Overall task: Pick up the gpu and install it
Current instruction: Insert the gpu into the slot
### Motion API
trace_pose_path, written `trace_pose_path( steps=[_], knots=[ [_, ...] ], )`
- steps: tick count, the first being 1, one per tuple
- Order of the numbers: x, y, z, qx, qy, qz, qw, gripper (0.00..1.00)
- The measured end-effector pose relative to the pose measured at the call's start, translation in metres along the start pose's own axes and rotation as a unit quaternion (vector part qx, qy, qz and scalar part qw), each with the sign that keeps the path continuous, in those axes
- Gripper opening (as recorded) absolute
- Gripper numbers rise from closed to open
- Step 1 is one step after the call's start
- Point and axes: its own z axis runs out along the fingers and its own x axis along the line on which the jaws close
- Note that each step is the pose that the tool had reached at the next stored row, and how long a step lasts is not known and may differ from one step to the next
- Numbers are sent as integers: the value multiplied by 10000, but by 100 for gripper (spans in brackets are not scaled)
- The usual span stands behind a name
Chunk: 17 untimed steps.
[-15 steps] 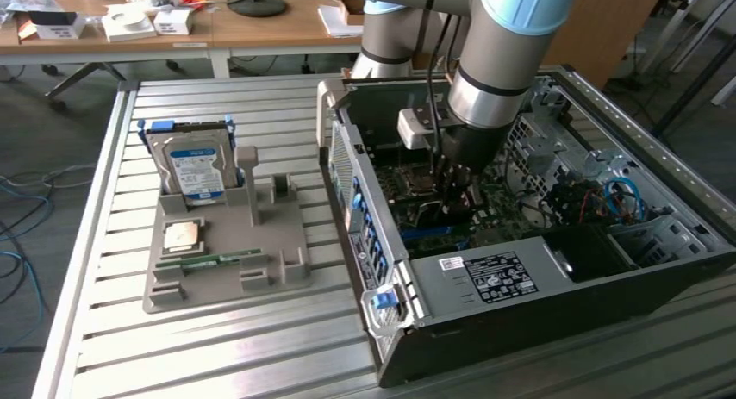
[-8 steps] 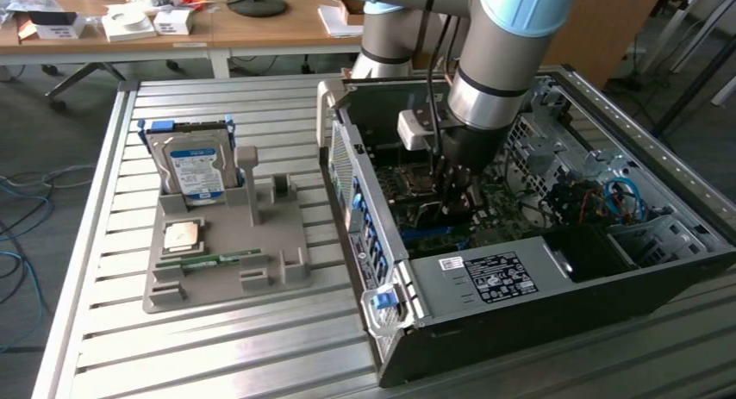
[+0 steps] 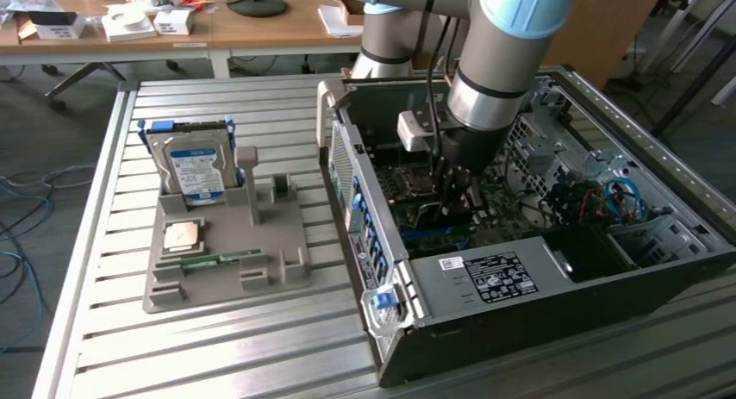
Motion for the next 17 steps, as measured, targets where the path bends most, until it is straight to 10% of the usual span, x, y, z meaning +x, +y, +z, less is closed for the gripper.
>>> trace_pose_path(
  steps=[17],
  knots=[
    [1,1,26,-1,0,0,10000,26]
  ],
)
